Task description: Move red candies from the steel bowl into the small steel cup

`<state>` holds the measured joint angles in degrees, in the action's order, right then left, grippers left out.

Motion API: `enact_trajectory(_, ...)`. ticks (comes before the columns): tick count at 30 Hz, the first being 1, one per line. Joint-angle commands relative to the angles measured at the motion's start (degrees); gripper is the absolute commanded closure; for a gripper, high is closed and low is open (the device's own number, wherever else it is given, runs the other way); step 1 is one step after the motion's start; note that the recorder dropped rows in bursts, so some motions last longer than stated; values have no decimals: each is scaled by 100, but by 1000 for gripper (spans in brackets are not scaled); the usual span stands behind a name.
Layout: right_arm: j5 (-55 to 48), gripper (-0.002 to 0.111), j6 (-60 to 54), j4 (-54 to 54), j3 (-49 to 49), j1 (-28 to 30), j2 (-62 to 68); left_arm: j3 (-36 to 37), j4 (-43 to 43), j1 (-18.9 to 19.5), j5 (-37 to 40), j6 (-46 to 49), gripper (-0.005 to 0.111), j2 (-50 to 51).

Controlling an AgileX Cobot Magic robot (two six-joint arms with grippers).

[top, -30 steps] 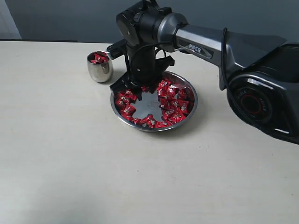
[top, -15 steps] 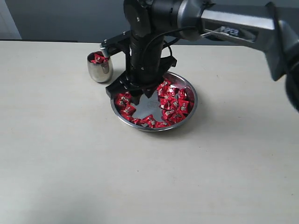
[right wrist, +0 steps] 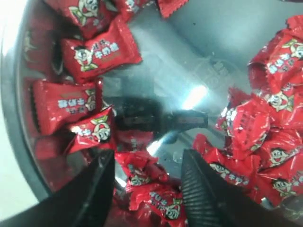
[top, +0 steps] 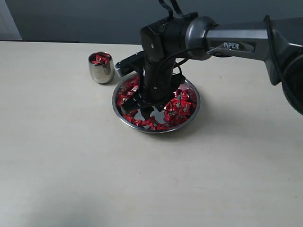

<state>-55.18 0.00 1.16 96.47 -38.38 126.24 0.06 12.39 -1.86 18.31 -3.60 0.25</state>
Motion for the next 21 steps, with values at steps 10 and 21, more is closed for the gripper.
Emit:
enact_trajectory(10,-16,97,-79,-176,-22,37,252,-6,16,-2,-39,-31,106,-25)
enact_trajectory(21,974,108,0,-176,-22,37,-53,-6,16,-2,-39,-31,106,-25)
